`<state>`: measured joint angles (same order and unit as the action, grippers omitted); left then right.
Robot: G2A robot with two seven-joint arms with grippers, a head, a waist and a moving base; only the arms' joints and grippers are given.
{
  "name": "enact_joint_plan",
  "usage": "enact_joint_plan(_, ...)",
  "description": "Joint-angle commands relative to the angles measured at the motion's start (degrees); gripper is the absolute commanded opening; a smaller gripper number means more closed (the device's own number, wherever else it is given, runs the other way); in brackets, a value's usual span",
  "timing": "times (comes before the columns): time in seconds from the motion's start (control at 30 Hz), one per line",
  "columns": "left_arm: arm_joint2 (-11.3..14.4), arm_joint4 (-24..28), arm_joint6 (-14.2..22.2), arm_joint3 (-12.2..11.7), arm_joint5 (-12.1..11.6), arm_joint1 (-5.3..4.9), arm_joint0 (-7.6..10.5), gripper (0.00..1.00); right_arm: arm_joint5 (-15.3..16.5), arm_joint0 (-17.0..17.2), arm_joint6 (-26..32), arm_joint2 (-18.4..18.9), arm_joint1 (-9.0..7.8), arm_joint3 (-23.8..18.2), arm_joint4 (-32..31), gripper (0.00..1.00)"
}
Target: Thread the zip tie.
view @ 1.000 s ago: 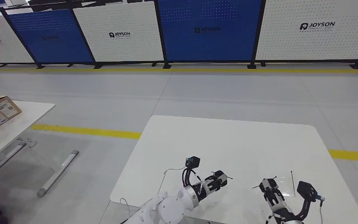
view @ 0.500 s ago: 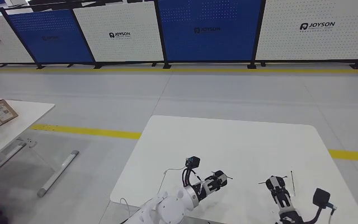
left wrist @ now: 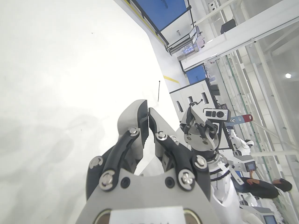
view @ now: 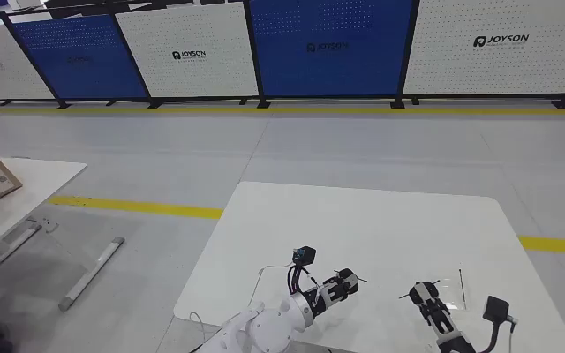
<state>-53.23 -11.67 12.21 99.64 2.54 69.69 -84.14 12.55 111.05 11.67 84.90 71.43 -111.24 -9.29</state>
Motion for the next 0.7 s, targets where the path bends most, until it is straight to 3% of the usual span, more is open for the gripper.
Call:
enact_joint_plan(0.0, 0.0, 0.0, 0.0, 0.0, 0.0, 0.0, 0.0, 0.0, 0.01, 0.0, 0.01, 0.0, 0.0, 0.0, 0.0, 0.0)
enact_joint_plan(0.1, 0.0, 0.0, 0.0, 0.0, 0.0, 0.0, 0.0, 0.0, 1.92, -0.47, -1.34, -0.84, 0.16, 0.26, 1.21, 0.0)
enact_joint_plan(0.2, 0.0, 0.0, 0.0, 0.0, 0.0, 0.0, 0.0, 0.0, 5.44, -0.62, -0.73, -2.04, 0.37, 1.71, 7.59, 0.0)
enact_joint_plan(0.33, 0.0, 0.0, 0.0, 0.0, 0.0, 0.0, 0.0, 0.0, 6.93, -0.92, -0.21, -2.63, 0.4, 2.72, 9.06, 0.0)
enact_joint_plan(0.57, 0.0, 0.0, 0.0, 0.0, 0.0, 0.0, 0.0, 0.0, 3.35, -1.85, -11.02, -7.18, 1.17, 3.68, -3.75, 0.0)
enact_joint_plan(0.67, 0.0, 0.0, 0.0, 0.0, 0.0, 0.0, 0.0, 0.0, 2.74, -2.06, -11.88, -7.37, 1.23, 3.69, -4.77, 0.0)
